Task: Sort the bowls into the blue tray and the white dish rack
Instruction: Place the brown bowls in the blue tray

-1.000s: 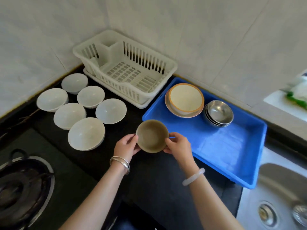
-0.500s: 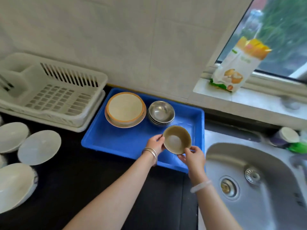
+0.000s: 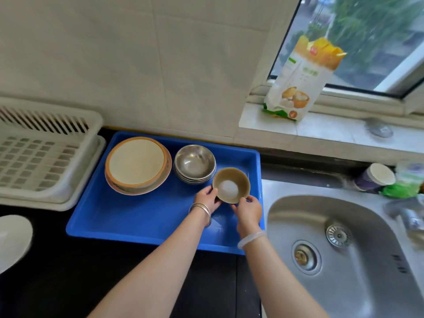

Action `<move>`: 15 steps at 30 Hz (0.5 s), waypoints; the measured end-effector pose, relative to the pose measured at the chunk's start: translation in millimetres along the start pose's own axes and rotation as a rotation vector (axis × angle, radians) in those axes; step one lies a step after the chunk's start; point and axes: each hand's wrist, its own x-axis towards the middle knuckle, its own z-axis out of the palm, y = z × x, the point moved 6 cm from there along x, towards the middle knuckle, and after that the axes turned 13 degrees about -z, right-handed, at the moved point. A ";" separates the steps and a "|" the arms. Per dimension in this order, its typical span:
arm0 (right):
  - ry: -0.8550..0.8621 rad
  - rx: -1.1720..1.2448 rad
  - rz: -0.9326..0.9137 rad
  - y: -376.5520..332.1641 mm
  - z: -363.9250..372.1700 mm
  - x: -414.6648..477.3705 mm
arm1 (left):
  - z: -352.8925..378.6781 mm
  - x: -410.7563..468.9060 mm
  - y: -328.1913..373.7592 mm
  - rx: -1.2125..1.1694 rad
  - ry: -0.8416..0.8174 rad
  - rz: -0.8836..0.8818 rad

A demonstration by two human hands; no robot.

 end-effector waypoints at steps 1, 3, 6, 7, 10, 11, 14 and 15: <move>-0.004 0.008 0.003 0.5 1.6 3.1 | 1.5 3.2 -0.3 -0.017 0.008 -0.005; -0.013 0.011 -0.014 0.1 4.7 8.6 | 4.5 9.8 -1.4 -0.059 0.011 -0.013; -0.018 0.032 -0.031 -1.6 10.3 16.0 | 9.4 15.9 -0.7 -0.092 -0.003 0.006; -0.022 0.059 -0.025 -1.5 12.4 17.7 | 10.5 17.0 0.3 -0.097 -0.003 0.013; -0.035 0.110 -0.014 -3.1 16.8 22.5 | 15.6 21.3 2.8 -0.123 -0.008 0.021; -0.043 0.122 -0.017 -3.8 18.2 24.4 | 17.8 22.0 3.2 -0.127 -0.014 0.020; -0.067 0.149 -0.030 -7.7 21.8 28.5 | 24.3 24.5 1.8 -0.128 -0.030 0.015; -0.071 0.157 -0.035 -9.9 22.9 29.7 | 26.1 25.2 1.4 -0.125 -0.029 0.015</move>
